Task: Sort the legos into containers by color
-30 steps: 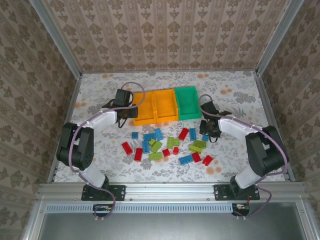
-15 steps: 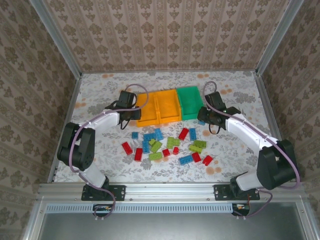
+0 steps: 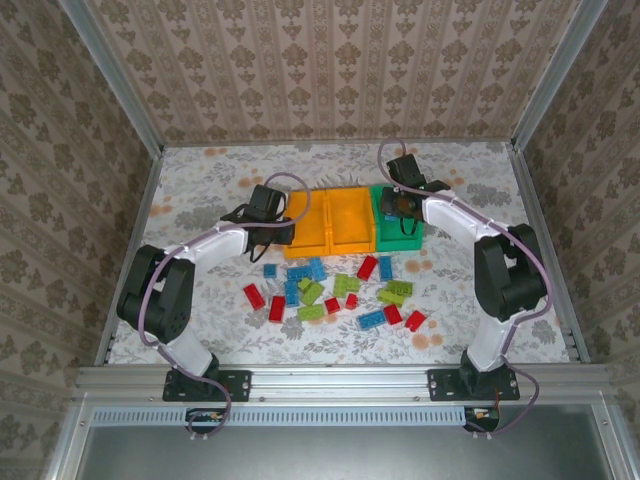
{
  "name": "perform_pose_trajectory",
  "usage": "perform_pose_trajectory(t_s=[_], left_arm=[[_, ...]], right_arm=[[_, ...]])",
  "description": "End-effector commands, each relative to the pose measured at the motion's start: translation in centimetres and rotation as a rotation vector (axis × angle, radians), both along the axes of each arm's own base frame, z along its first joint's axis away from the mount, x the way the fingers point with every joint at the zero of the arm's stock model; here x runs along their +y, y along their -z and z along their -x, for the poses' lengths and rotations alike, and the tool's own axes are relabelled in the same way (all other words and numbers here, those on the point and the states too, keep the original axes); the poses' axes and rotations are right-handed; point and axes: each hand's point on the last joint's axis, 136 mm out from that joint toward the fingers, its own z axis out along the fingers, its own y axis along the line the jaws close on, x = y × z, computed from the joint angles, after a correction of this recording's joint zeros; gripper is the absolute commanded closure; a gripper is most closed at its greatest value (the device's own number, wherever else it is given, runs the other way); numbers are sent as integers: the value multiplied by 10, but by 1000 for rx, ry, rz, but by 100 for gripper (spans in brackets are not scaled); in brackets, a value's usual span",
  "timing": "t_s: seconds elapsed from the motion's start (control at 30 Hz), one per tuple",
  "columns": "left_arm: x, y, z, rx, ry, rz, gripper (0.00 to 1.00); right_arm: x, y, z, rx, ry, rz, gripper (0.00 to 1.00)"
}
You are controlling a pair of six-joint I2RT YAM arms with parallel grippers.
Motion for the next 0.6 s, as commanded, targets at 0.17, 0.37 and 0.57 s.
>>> perform_pose_trajectory(t_s=[0.17, 0.37, 0.57], left_arm=[[2, 18, 12, 64, 17, -34, 70], [1, 19, 9, 69, 0, -24, 64], [1, 16, 4, 50, -31, -14, 60]], right_arm=[[-19, 22, -2, 110, 17, 95, 56], [-18, 5, 11, 89, 20, 61, 22], [-10, -13, 54, 96, -55, 54, 21]])
